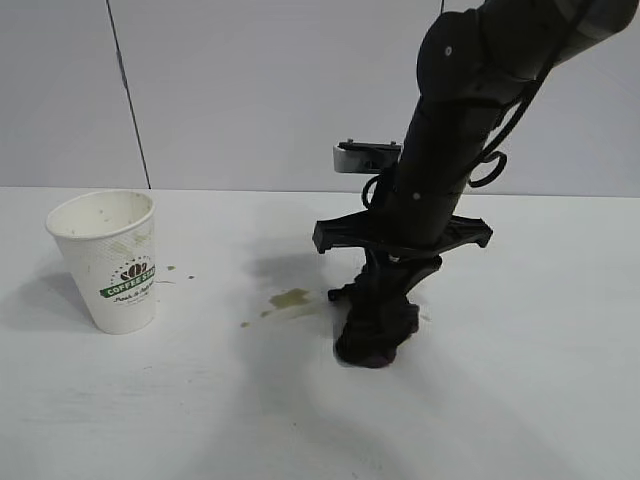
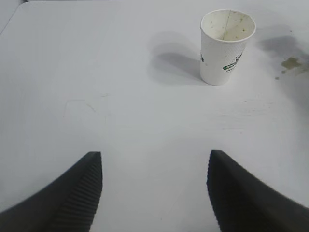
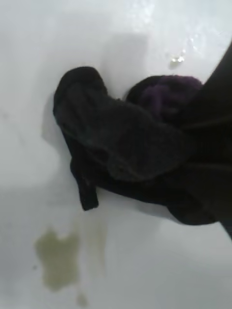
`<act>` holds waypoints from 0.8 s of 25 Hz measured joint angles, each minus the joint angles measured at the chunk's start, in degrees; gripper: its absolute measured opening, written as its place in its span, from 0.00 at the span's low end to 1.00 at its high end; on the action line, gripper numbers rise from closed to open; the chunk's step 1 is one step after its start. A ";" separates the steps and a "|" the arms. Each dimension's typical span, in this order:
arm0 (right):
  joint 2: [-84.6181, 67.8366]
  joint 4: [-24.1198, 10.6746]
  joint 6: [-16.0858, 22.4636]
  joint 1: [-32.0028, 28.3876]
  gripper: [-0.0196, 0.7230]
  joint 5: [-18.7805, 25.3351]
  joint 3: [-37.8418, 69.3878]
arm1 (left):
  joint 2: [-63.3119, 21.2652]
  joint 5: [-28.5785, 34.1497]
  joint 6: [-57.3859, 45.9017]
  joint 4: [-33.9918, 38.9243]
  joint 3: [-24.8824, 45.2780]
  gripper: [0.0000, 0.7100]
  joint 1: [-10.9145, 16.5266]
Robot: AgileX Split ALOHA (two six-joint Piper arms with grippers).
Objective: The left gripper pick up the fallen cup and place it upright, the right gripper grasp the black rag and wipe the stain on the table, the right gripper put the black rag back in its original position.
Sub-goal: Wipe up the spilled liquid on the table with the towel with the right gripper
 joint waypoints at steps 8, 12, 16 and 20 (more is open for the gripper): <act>0.69 8.03 -2.90 8.13 0.11 -12.51 -0.22 | 0.00 0.00 0.00 0.00 0.00 0.64 0.00; 3.82 8.29 -2.90 12.22 0.11 -21.14 -0.22 | 0.00 0.00 0.00 0.00 0.00 0.64 0.00; 6.97 8.59 -2.95 13.86 0.11 -26.15 -0.32 | 0.00 0.00 0.00 0.00 0.00 0.64 0.00; 7.40 8.20 -2.95 13.86 0.11 -27.87 -0.73 | 0.00 0.00 0.00 0.00 0.00 0.64 0.00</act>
